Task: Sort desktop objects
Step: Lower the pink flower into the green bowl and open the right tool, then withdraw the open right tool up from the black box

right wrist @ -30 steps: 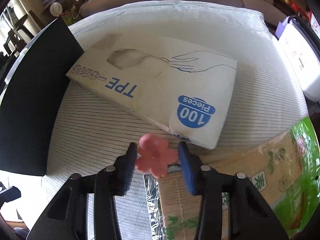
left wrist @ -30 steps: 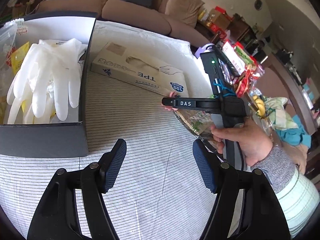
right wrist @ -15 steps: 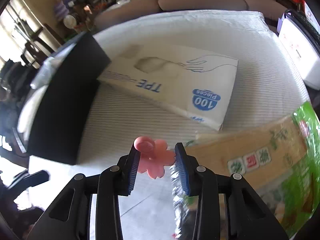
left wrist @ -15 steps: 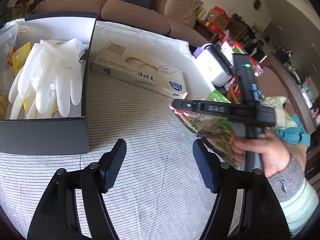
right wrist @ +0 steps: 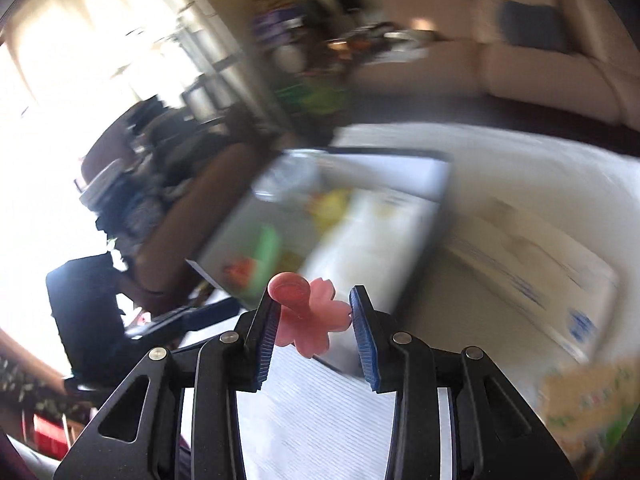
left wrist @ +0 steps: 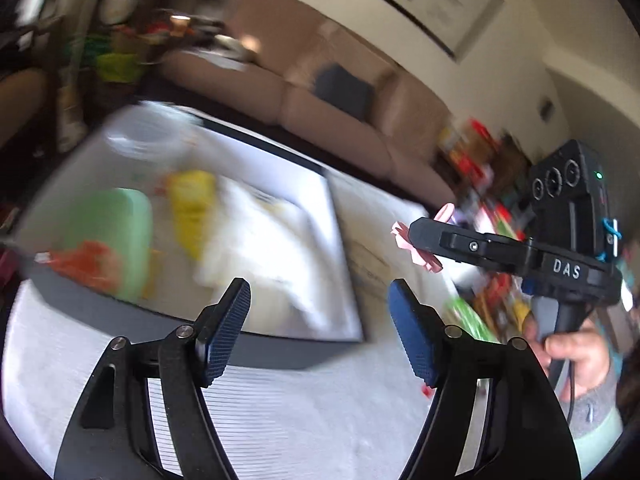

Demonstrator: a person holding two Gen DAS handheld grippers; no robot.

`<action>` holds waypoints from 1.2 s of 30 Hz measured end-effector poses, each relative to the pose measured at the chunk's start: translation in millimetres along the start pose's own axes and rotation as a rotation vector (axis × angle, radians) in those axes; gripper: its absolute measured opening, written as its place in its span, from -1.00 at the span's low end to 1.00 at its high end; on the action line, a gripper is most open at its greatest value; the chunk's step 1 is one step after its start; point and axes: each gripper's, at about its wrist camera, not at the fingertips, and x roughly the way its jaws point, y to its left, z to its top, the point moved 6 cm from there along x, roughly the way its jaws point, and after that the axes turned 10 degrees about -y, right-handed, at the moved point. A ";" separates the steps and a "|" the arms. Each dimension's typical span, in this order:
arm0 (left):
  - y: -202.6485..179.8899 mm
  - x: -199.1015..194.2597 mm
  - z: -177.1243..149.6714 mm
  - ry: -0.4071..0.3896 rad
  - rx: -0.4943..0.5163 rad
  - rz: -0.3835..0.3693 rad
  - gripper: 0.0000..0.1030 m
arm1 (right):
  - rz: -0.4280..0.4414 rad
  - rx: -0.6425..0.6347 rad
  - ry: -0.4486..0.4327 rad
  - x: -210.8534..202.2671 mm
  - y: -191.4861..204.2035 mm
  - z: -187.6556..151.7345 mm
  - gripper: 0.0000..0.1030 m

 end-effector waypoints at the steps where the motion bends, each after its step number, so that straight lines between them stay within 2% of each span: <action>1: 16.2 -5.9 5.7 -0.018 -0.024 0.029 0.33 | 0.018 -0.024 0.015 19.6 15.9 7.0 -0.29; 4: 64.6 -21.4 20.8 -0.060 -0.101 0.116 0.33 | 0.073 -0.056 0.067 81.5 55.0 20.5 -0.29; 8: 114.1 -33.4 28.3 -0.080 -0.200 0.184 0.33 | 0.066 -0.131 0.157 165.9 88.3 21.0 -0.29; 11: 126.8 -32.5 30.6 -0.073 -0.203 0.204 0.33 | 0.013 -0.202 0.232 222.3 97.2 9.6 -0.29; 15: 125.0 -19.7 26.9 -0.044 -0.188 0.198 0.33 | -0.065 -0.234 0.314 263.9 84.5 -8.2 -0.27; 20: 121.8 -18.6 20.1 -0.019 -0.177 0.188 0.33 | -0.135 -0.211 0.351 271.9 51.0 -18.6 -0.20; 22: 119.2 -21.5 18.9 -0.015 -0.165 0.195 0.33 | -0.091 -0.121 0.371 268.8 40.1 -22.9 -0.09; 25: 120.8 -22.8 16.0 -0.006 -0.168 0.201 0.33 | -0.087 -0.059 0.404 265.2 27.1 -26.3 -0.08; 29: 122.6 -24.8 16.1 -0.007 -0.170 0.211 0.33 | -0.015 0.055 0.373 253.3 23.1 -18.2 -0.05; 34: 123.3 -32.1 18.7 -0.020 -0.177 0.215 0.33 | 0.005 0.048 0.344 237.1 27.7 -10.4 0.08; 36: 125.9 -37.0 20.2 -0.031 -0.188 0.220 0.33 | -0.015 0.042 0.345 234.9 27.7 -9.2 0.13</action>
